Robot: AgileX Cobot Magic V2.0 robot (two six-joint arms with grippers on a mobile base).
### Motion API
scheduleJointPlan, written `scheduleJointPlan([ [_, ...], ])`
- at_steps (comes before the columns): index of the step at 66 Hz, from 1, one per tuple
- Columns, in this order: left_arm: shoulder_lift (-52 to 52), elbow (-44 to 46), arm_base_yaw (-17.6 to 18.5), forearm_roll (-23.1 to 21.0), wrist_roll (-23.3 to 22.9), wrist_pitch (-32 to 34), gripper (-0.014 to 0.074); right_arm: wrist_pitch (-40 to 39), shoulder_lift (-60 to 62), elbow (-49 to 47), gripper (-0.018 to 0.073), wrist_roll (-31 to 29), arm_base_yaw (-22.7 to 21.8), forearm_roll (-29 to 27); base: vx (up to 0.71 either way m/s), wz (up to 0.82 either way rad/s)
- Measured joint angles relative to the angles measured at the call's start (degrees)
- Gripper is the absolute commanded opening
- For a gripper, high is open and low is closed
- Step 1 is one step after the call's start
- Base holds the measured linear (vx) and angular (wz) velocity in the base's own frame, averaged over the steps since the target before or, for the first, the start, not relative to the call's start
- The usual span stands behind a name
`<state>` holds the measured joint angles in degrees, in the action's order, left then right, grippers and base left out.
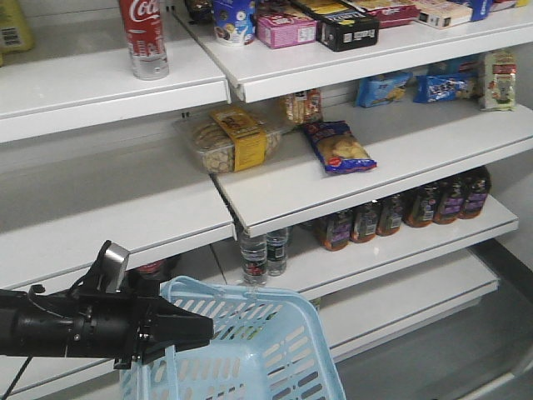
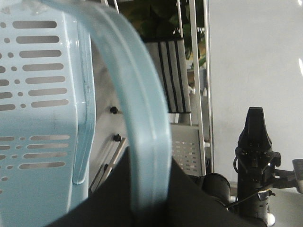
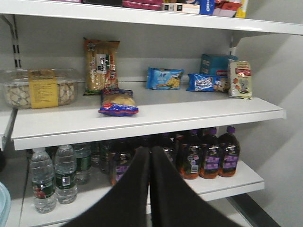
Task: Place coke in basket with both arms
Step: 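Turn the base toward the shelf holding the red cola can, then drive the base up to the shelf with the red Coca-Cola bottle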
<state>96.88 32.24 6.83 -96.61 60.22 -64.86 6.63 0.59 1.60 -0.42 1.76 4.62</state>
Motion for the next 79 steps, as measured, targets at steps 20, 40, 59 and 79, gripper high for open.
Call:
scheduleJointPlan([
  [20, 0.00, 0.00, 0.00, 0.00, 0.00, 0.00, -0.0006, 0.00, 0.00, 0.00, -0.0009, 0.00, 0.00, 0.00, 0.08, 0.41],
  [40, 0.00, 0.00, 0.00, 0.00, 0.00, 0.00, -0.0006, 0.06, 0.00, 0.00, -0.0009, 0.00, 0.00, 0.00, 0.07, 0.42],
  [59, 0.00, 0.00, 0.00, 0.00, 0.00, 0.00, -0.0006, 0.00, 0.00, 0.00, -0.0009, 0.00, 0.00, 0.00, 0.07, 0.35],
  [79, 0.00, 0.00, 0.00, 0.00, 0.00, 0.00, -0.0006, 0.00, 0.00, 0.00, -0.0009, 0.00, 0.00, 0.00, 0.05, 0.24],
])
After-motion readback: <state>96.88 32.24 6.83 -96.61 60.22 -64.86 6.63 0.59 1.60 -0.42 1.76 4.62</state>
